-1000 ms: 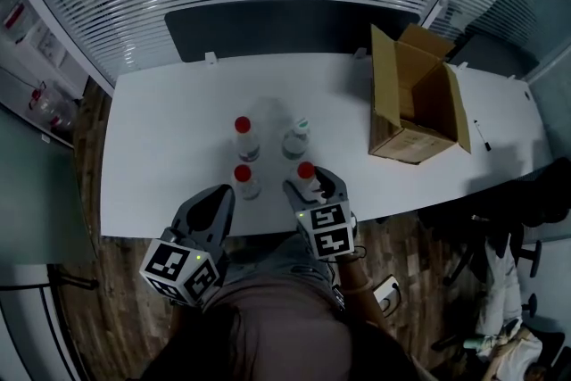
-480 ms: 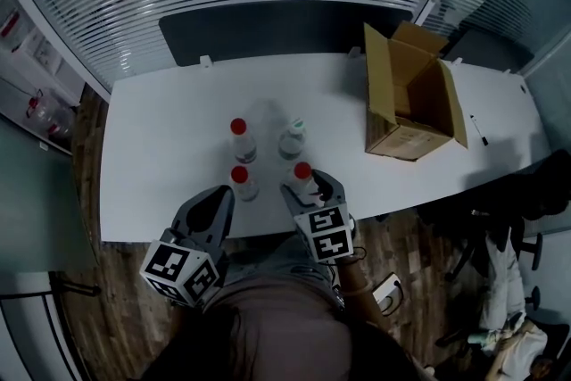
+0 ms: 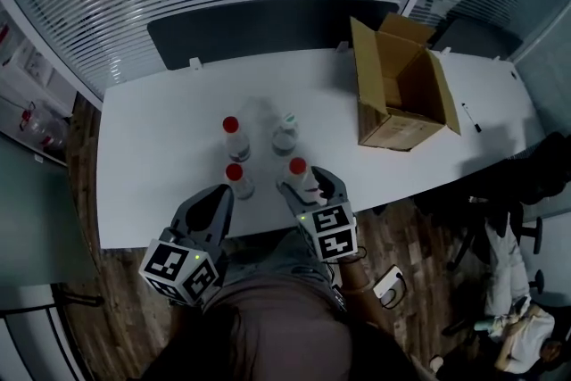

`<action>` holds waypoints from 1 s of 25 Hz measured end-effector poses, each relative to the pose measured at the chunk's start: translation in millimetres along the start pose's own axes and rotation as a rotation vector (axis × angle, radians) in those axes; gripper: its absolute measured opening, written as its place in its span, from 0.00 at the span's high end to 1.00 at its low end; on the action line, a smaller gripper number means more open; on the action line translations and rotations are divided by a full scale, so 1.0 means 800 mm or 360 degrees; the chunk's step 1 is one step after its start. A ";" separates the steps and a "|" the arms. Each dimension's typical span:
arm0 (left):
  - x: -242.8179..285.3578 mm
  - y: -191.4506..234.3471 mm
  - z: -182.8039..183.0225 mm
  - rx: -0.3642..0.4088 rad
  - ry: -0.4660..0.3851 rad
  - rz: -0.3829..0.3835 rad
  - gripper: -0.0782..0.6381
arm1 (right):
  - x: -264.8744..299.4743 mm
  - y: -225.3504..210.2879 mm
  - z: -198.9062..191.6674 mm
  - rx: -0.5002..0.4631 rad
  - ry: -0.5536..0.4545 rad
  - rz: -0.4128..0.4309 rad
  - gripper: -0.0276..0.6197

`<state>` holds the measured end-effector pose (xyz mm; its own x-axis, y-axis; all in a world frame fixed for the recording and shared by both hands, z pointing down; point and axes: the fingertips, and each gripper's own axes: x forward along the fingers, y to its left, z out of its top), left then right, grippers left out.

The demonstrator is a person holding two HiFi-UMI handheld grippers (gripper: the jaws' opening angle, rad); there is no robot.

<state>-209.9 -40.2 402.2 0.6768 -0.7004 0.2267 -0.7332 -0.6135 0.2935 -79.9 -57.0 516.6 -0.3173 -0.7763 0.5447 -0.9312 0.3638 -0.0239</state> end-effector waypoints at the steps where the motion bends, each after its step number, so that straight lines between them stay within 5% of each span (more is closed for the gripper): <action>1: 0.000 0.000 -0.002 0.0006 -0.0002 -0.0013 0.88 | -0.002 0.000 0.002 0.0003 -0.0016 0.0000 0.53; 10: -0.003 -0.023 -0.005 0.0036 -0.0006 -0.0064 0.88 | -0.039 0.008 -0.005 0.0019 -0.0048 0.0023 0.54; 18: -0.016 -0.064 -0.015 0.0026 -0.0016 -0.0039 0.88 | -0.091 -0.004 -0.003 0.0041 -0.0142 -0.0014 0.82; 25: -0.050 -0.116 -0.029 -0.0047 -0.0001 0.0039 0.88 | -0.152 0.004 0.004 0.0063 -0.0271 0.0073 0.89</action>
<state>-167.6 52.9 387.5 0.6588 -0.7153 0.2332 -0.7470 -0.5852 0.3155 -45.0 36.8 447.9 -0.3822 -0.8366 0.3925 -0.9203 0.3828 -0.0803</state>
